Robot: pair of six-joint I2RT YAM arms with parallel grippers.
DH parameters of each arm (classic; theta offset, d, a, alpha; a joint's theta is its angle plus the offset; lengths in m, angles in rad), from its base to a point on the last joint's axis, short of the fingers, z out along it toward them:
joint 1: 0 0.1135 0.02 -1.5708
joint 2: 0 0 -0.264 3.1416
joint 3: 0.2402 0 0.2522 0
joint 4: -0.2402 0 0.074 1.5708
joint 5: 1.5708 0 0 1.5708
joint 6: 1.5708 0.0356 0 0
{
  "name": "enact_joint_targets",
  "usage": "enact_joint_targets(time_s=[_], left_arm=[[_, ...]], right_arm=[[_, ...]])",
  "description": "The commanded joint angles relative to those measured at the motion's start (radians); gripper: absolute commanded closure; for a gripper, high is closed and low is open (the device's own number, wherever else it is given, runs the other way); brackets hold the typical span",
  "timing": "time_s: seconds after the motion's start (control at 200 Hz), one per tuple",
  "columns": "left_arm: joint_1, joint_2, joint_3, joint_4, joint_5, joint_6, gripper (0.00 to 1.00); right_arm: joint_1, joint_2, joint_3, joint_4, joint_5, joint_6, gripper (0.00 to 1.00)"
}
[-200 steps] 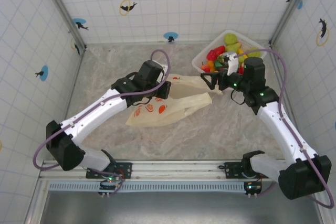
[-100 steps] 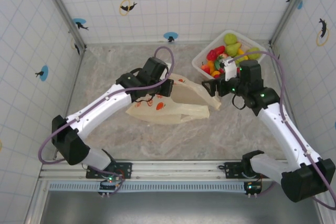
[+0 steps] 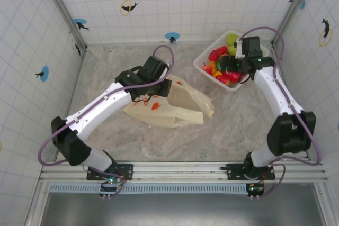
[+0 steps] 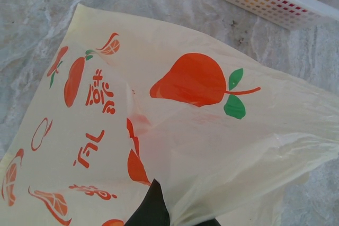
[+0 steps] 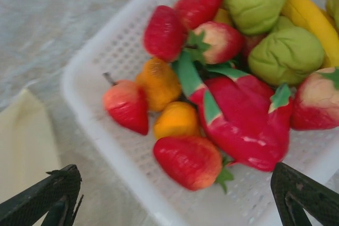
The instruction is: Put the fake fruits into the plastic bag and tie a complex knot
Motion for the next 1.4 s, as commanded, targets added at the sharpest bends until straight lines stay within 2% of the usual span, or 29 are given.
enact_joint_targets(time_s=[0.0,0.07,0.18,0.435,0.696,0.951,1.226,1.396], left_arm=[[0.012,-0.007,0.04,-0.087,-0.06,0.012,1.0],[0.018,-0.013,0.037,-0.102,-0.073,0.011,1.0],[0.024,-0.021,0.035,-0.104,-0.075,0.013,1.0],[0.032,-0.018,0.037,-0.105,-0.088,0.017,1.0],[0.035,-0.008,0.04,-0.111,-0.093,0.021,1.0],[0.035,-0.004,0.042,-0.108,-0.093,0.024,1.0],[0.035,0.004,0.04,-0.107,-0.101,0.028,1.0],[0.035,0.005,0.04,-0.107,-0.101,0.027,1.0]], right_arm=[[-0.013,0.108,0.138,-0.057,0.076,-0.006,0.06],[-0.015,0.187,0.209,-0.068,0.069,-0.02,0.1],[-0.009,0.289,0.284,-0.024,-0.052,-0.023,0.13],[-0.003,0.518,0.485,0.036,-0.193,0.094,0.23],[0.019,0.69,0.643,0.019,-0.169,0.142,0.29],[0.027,0.746,0.688,-0.024,-0.076,0.142,0.31],[0.018,0.795,0.699,-0.088,-0.079,0.113,0.31],[0.019,0.845,0.726,-0.123,-0.122,0.095,0.31]])
